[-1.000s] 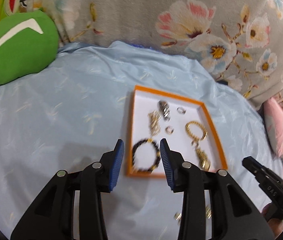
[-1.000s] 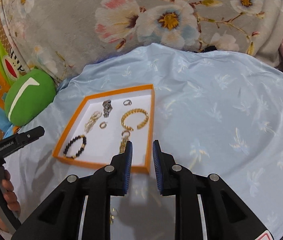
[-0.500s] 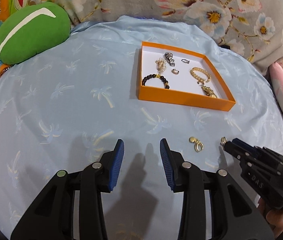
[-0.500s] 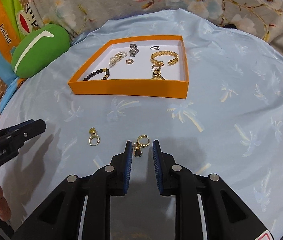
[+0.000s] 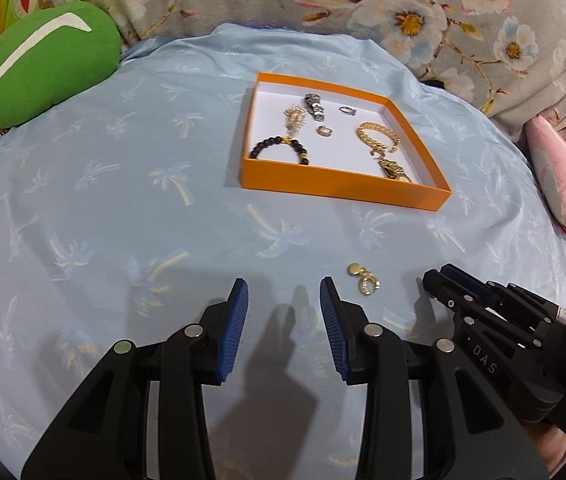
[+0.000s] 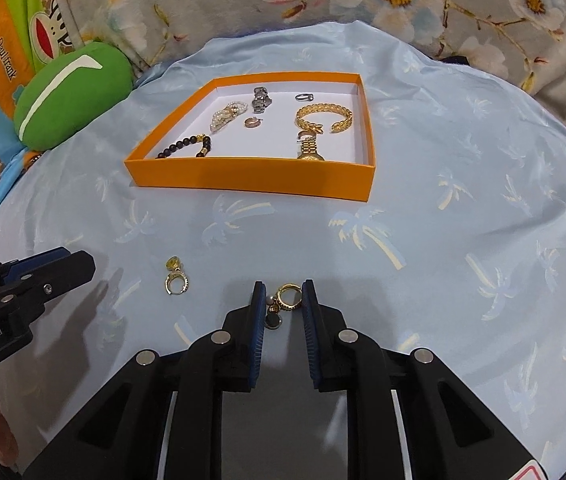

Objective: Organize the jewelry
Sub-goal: 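Close the left tool on the gold drop earring while the right tool holds the pearl earring, then carry both earrings with both tools into the orange box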

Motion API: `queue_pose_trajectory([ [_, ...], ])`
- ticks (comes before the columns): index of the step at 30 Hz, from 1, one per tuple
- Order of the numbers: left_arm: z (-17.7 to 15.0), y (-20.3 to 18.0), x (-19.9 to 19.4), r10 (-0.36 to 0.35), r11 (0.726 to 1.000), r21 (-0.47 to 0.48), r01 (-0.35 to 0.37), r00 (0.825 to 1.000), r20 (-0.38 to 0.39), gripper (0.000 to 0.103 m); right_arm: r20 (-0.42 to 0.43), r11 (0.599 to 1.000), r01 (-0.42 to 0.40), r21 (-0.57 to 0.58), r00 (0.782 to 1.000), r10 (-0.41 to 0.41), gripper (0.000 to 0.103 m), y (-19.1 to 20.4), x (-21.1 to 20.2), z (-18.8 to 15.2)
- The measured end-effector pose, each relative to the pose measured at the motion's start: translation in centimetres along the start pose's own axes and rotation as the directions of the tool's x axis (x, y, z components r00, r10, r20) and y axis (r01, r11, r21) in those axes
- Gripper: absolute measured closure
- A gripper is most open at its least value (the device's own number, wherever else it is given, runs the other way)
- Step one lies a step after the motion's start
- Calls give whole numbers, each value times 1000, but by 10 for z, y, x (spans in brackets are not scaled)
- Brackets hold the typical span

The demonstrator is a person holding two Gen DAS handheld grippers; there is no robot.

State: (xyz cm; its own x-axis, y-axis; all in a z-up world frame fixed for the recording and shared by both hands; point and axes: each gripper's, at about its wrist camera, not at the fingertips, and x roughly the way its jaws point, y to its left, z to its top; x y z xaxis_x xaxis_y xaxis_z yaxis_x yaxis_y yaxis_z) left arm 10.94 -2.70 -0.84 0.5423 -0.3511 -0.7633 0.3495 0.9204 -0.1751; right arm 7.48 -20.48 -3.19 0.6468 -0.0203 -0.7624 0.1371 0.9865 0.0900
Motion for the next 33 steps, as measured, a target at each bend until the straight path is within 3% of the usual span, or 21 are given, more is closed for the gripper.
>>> queue_pose_trajectory([
  [9,5,-41,15,-65,997,51,66,997,-35,67,12,998,-8,60,1000,7,86,-25,-23,-5],
  [15,3,-54,37,-46,997,52,51,995,-86,68,23,997,-17,80,1000,15,86,-35,-32,-9],
  [17,2,-54,38,-19,998,63,23,997,-71,75,23,996,-25,88,999,24,86,-37,-32,-10],
  [19,1,-53,39,5,997,78,0,998,-62,92,25,996,-31,87,999,29,86,-38,-32,-10],
  [21,2,-46,39,-11,999,53,14,998,-63,97,23,995,-41,87,999,39,86,-37,-31,-11],
  [23,3,-39,38,-39,999,27,41,997,-69,98,23,995,-48,87,999,46,86,-36,-30,-11],
  [33,4,-33,27,-41,999,19,42,997,-58,98,27,993,-67,96,998,65,86,-34,-29,-11],
])
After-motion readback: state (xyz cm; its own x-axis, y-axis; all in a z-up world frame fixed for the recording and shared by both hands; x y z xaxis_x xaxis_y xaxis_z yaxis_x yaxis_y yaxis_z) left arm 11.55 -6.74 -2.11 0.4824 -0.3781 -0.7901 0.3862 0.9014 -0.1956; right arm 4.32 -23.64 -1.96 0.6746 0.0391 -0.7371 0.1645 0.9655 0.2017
